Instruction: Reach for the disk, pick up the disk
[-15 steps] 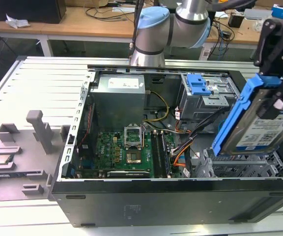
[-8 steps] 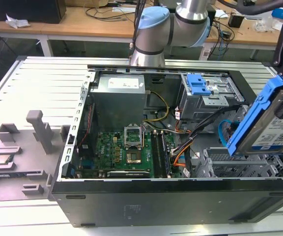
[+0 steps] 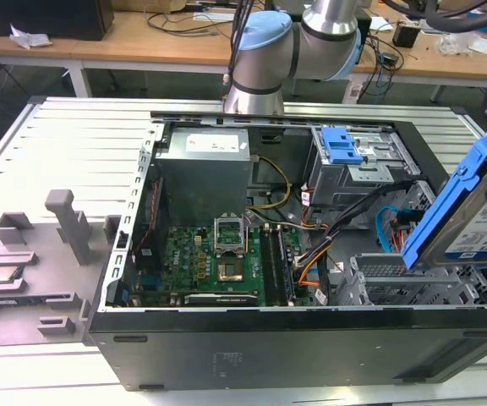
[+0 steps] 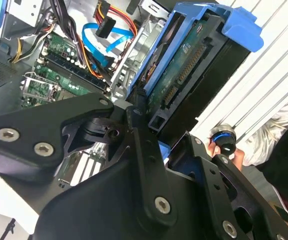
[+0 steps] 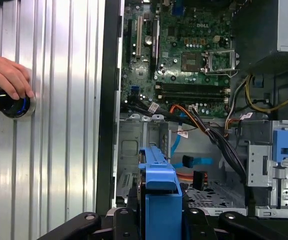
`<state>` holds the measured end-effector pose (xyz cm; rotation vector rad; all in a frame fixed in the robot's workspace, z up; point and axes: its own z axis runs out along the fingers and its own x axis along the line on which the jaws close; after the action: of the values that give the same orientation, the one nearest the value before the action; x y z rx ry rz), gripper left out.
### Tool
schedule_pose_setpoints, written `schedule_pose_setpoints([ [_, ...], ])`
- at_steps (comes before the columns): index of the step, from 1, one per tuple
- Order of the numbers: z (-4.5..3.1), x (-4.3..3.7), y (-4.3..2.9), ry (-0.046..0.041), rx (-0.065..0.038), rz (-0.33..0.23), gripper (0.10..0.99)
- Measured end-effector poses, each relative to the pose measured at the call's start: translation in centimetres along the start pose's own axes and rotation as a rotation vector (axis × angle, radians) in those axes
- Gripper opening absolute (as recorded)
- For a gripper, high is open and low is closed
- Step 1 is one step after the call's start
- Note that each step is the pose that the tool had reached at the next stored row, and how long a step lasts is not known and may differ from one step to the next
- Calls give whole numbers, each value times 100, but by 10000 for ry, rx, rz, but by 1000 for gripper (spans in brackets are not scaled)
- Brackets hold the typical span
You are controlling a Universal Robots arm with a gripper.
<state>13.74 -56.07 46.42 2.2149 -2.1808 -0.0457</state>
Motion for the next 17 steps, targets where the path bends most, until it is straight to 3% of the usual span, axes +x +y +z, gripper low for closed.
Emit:
schedule_pose_setpoints([
  [5,30,-3,27,0,0,-2,369],
  [12,91,-31,253,4,0,3,369],
  [17,125,-72,265,3,1,23,369],
])
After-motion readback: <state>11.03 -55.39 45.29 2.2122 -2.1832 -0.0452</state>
